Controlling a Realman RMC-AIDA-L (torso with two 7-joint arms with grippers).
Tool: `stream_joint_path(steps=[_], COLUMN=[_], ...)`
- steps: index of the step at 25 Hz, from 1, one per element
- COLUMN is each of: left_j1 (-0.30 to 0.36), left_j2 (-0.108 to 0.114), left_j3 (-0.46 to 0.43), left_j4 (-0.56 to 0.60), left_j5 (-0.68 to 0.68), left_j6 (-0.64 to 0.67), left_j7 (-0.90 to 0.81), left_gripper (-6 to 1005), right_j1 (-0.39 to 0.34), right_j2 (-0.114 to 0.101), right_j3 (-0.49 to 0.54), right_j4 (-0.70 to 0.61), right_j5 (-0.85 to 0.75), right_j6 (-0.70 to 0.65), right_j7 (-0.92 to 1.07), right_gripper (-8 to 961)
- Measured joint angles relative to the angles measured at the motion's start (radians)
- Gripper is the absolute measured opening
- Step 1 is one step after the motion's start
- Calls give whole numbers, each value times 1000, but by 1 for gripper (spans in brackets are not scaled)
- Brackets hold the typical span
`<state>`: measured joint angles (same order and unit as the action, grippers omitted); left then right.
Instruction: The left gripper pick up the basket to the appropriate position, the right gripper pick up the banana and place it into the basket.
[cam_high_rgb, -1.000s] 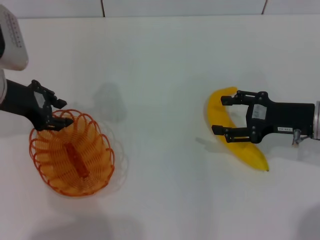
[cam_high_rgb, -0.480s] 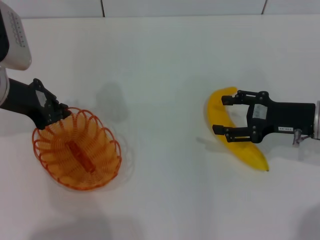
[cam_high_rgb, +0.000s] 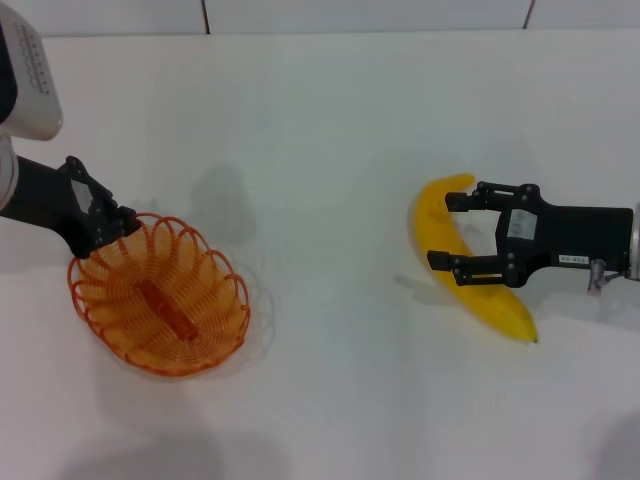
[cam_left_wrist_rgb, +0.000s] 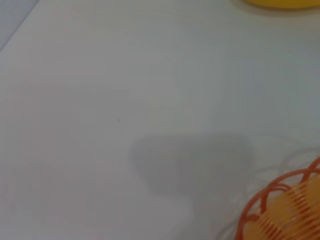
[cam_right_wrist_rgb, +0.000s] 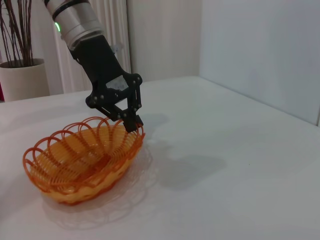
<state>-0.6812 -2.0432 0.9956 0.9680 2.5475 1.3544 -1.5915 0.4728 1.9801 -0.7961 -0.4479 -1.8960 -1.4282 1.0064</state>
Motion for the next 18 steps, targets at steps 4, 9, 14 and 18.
stream_joint_path(steps=[4, 9, 14, 18], left_j1=[0, 8, 75, 80], left_j2=[0, 2, 4, 7], left_j3=[0, -40, -177, -207], left_j4=[0, 10, 95, 95], left_j5=[0, -61, -191, -243], left_j6=[0, 59, 145, 149], left_j7=[-2, -16, -110, -246], left_gripper=[63, 62, 60, 60], right_j1=[-1, -6, -15, -18], right_j2=[0, -1, -3, -3], right_j3=[0, 0, 3, 9], right_j4=[0, 0, -1, -1], right_j5=[0, 0, 0, 8], right_j6=[0, 0, 0, 0], right_j7=[0, 0, -3, -3], right_gripper=[825, 822, 820, 819])
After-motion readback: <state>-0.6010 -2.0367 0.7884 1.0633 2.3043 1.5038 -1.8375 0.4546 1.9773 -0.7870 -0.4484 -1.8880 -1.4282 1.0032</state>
